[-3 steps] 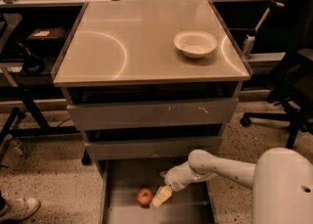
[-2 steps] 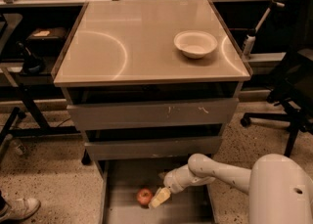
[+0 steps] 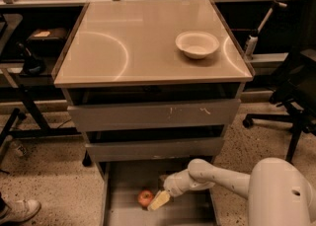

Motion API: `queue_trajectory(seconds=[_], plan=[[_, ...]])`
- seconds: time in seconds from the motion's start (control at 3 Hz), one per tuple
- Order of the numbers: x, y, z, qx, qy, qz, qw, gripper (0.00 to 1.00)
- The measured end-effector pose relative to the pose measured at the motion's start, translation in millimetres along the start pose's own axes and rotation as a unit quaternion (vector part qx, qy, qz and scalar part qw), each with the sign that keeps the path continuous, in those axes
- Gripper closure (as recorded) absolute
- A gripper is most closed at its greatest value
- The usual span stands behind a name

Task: Pick apple from bottom drawer and place on counter

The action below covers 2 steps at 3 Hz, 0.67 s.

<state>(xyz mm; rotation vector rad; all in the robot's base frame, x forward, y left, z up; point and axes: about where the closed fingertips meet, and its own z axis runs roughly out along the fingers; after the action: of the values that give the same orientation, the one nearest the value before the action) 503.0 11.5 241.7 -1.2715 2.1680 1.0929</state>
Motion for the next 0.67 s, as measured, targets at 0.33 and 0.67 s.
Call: queue_trajectory(seconds=[0.33,0.67], plan=[[9,-16,19,0.031,-0.02,-0.003,0.9993,0.0],[22,-26,36,0.048,-0.038,0.01,0.9981,0.0]])
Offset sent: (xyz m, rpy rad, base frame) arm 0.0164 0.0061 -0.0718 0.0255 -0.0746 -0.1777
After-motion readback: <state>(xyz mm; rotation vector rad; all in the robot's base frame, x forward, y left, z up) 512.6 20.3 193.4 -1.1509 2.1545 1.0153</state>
